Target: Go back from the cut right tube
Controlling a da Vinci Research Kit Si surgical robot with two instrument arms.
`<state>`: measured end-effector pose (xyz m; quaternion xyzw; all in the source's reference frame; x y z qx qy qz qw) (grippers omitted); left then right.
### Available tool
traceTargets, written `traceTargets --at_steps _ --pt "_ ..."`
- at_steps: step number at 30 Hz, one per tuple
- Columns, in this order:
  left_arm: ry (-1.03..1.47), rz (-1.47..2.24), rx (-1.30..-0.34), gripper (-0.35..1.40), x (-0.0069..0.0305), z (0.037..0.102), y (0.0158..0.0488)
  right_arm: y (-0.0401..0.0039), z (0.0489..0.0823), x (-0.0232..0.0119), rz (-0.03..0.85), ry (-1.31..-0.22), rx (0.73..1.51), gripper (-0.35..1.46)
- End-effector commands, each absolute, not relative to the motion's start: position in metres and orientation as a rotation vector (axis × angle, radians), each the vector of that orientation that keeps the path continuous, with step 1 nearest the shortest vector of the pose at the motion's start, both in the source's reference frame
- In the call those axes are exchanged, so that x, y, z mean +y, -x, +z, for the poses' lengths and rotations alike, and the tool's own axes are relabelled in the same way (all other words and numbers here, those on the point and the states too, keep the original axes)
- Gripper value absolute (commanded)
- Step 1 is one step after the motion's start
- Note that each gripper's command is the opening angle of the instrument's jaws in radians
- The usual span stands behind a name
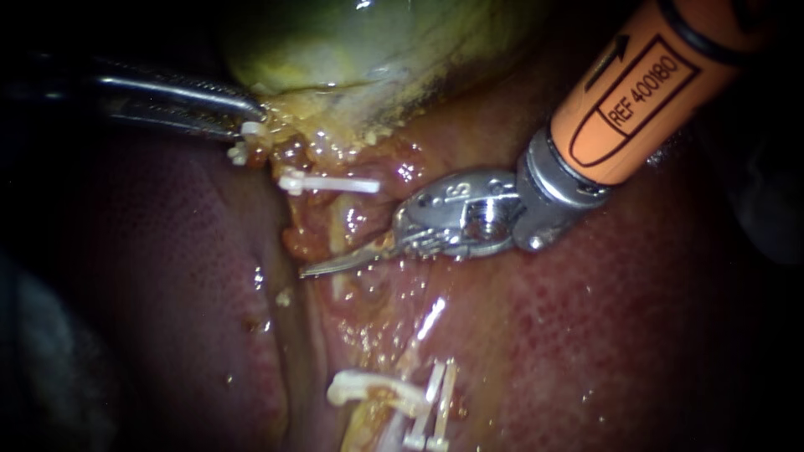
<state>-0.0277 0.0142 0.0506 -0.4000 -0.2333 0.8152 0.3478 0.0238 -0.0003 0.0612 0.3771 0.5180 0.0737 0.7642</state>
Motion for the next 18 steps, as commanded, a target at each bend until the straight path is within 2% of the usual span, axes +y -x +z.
traceTargets --at_steps 1,2,4,5,7,16,18 --pt "1.038 2.114 -0.606 -0.35 0.0142 0.0506 0.0277 -0.0238 0.0612 -0.0003 0.176 -0.826 1.128 -0.33" --pt "1.038 2.114 -0.606 -0.35 0.0142 0.0506 0.0277 -0.0238 0.0612 -0.0004 0.197 -0.826 1.146 0.27" --pt "1.038 2.114 -0.606 -0.35 0.0142 0.0506 0.0276 -0.0239 0.0612 -0.0004 0.244 -0.813 1.182 0.99" --pt "1.038 2.114 -0.606 -0.35 0.0142 0.0506 0.0276 -0.0239 0.0612 -0.0004 0.284 -0.803 1.2 1.16" --pt "1.038 2.114 -0.606 -0.35 0.0142 0.0506 0.0276 -0.0239 0.0612 -0.0004 0.305 -0.79 1.225 1.26" --pt "1.038 2.114 -0.606 -0.35 0.0142 0.0506 0.0276 -0.0235 0.0611 -0.0005 0.321 -0.791 1.223 1.31" --pt "1.038 2.115 -0.606 -0.35 0.0142 0.0507 0.0276 -0.023 0.0609 -0.0008 0.349 -0.753 1.22 1.4"
